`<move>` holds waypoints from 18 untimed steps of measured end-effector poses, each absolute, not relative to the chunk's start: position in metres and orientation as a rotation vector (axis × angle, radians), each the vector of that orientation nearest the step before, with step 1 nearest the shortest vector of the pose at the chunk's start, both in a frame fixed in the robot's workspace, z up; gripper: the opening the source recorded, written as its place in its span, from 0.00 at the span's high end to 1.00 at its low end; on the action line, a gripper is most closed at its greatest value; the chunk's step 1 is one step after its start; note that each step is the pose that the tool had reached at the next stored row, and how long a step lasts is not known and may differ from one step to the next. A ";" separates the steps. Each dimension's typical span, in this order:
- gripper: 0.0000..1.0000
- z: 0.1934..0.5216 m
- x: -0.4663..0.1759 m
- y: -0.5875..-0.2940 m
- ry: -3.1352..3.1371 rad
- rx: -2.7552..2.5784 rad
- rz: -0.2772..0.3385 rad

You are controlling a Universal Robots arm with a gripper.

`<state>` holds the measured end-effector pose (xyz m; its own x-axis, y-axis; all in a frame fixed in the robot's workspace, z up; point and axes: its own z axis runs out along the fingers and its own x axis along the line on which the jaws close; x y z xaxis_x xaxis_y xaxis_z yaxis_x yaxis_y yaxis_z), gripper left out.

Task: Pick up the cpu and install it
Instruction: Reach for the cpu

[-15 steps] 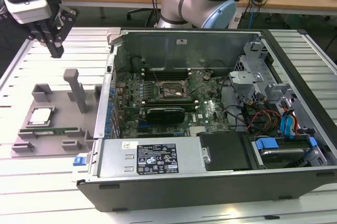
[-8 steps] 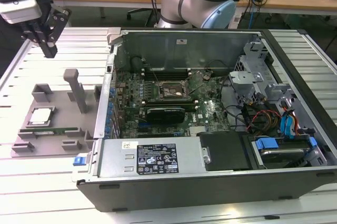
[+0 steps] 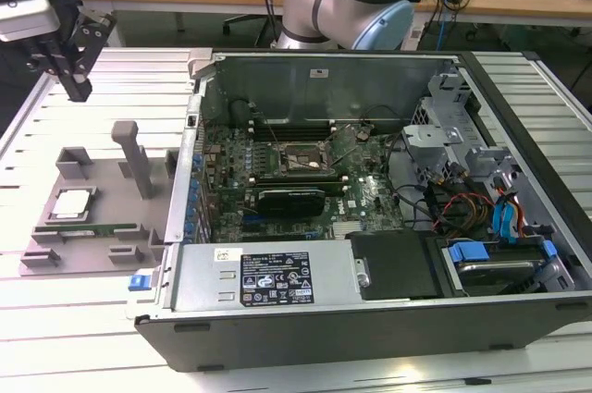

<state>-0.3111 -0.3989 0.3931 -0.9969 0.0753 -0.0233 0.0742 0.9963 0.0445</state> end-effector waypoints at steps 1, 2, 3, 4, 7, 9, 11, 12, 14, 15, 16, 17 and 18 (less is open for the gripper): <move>0.89 0.393 -0.312 -0.399 3.114 0.117 0.068; 0.89 0.393 -0.314 -0.399 3.114 0.117 0.068; 0.89 0.393 -0.315 -0.399 3.114 0.117 0.068; 0.89 0.393 -0.316 -0.399 3.114 0.117 0.068; 0.89 0.393 -0.321 -0.399 3.114 0.117 0.068; 0.89 0.393 -0.324 -0.399 3.114 0.117 0.068; 0.89 0.393 -0.329 -0.399 3.114 0.117 0.068; 0.89 0.393 -0.330 -0.399 3.114 0.117 0.068; 0.89 0.393 -0.334 -0.399 3.114 0.117 0.068; 0.89 0.393 -0.336 -0.399 3.114 0.116 0.068; 0.89 0.393 -0.338 -0.399 3.114 0.117 0.068; 0.89 0.393 -0.339 -0.399 3.114 0.117 0.068; 0.89 0.393 -0.340 -0.399 3.114 0.117 0.068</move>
<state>-0.3403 -0.3989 0.3931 -0.9969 0.0752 -0.0234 0.0741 0.9963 0.0445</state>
